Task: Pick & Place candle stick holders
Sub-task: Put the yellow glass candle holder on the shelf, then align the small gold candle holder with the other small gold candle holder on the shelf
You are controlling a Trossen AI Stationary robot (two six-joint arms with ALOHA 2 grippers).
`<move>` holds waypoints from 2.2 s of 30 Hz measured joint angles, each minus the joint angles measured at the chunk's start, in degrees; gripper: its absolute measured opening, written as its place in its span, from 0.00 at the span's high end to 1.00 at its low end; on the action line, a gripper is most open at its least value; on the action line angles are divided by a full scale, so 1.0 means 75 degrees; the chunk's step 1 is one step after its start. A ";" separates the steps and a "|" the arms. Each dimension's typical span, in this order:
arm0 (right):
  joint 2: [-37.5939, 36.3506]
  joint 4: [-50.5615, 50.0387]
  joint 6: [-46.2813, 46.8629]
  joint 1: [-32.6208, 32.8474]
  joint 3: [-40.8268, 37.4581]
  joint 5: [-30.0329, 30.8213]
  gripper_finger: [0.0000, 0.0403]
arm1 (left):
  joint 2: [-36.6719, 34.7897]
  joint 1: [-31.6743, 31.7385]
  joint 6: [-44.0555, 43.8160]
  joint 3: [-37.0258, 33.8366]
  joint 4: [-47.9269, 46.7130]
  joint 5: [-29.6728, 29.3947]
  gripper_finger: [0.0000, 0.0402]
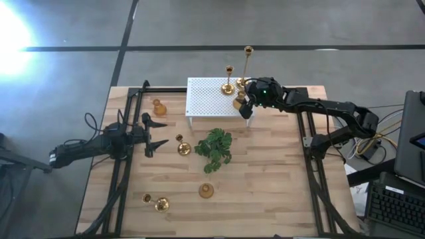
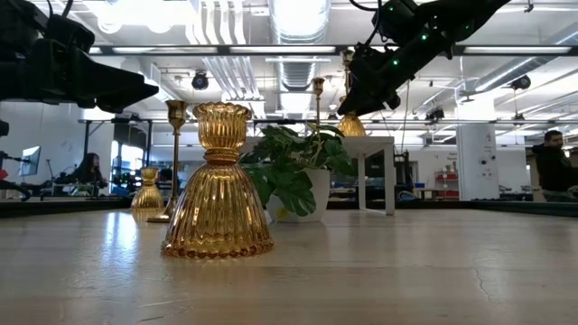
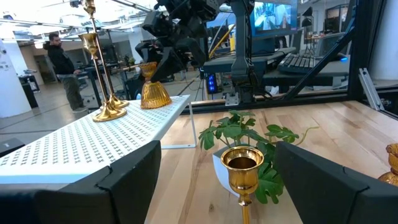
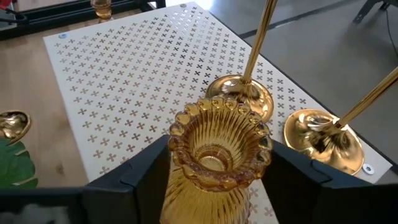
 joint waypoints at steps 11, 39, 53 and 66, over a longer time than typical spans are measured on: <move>-0.0005 0.0011 -0.0006 0.0003 0.0003 0.0003 0.20 | -0.0001 0.0001 -0.0001 0.0000 0.0002 -0.0002 0.21; -0.3467 -0.3292 0.1374 0.1107 -0.0091 -0.0621 0.19 | -0.0001 0.0001 0.0000 0.0000 0.0000 -0.0001 0.21; -0.3083 -0.3220 0.3309 0.5393 -0.0854 0.1163 0.19 | 0.0002 0.0000 -0.0001 0.0000 0.0000 -0.0003 0.21; -0.2608 -0.2834 0.4177 0.5981 -0.1274 0.1174 0.47 | 0.0000 0.0003 -0.0001 0.0000 -0.0003 -0.0003 0.21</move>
